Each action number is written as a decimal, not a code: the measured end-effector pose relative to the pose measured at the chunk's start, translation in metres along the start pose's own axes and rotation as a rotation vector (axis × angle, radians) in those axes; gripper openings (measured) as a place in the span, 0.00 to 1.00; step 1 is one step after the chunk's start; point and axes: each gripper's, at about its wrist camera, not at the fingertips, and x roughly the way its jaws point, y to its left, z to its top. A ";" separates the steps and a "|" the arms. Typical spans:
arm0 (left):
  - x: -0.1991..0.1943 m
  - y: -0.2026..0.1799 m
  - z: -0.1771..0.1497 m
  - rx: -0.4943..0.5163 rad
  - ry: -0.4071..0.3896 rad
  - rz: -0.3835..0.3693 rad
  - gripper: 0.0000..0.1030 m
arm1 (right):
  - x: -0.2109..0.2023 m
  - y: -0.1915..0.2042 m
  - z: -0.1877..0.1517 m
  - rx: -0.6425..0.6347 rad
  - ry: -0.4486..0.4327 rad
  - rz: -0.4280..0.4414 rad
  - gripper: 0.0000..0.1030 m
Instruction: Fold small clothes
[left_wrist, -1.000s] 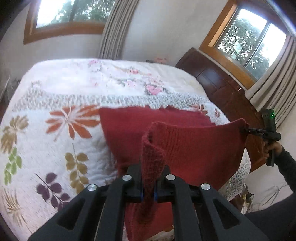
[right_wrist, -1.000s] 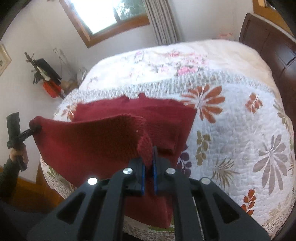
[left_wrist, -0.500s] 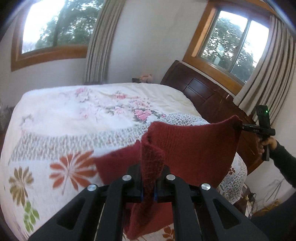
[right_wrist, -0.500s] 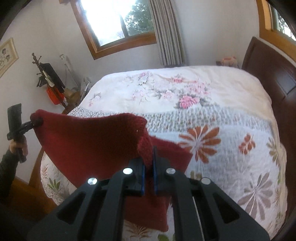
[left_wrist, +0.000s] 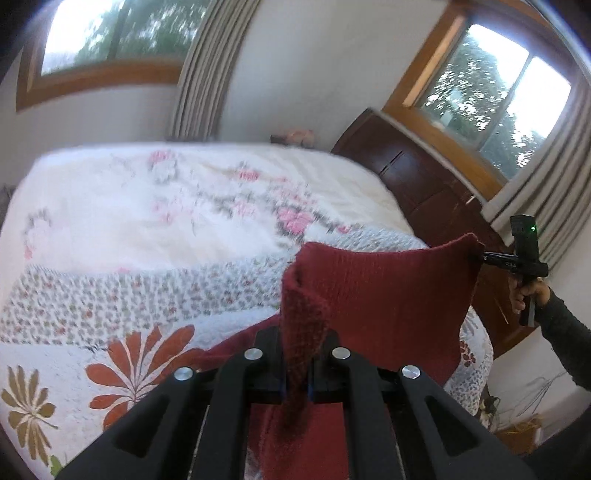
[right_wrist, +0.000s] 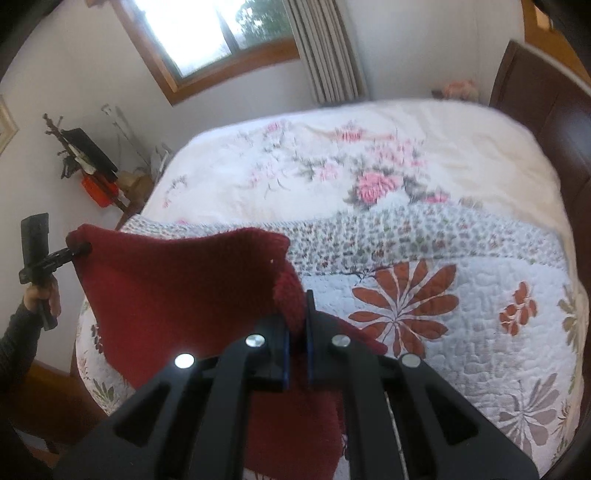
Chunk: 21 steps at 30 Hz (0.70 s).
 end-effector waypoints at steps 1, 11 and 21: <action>0.009 0.006 0.000 -0.013 0.018 0.001 0.06 | 0.010 -0.002 0.002 0.006 0.019 -0.003 0.05; 0.123 0.080 -0.009 -0.206 0.318 0.014 0.07 | 0.128 -0.041 0.014 0.088 0.280 -0.030 0.05; 0.172 0.121 -0.022 -0.391 0.489 -0.012 0.08 | 0.178 -0.065 0.002 0.139 0.389 -0.022 0.05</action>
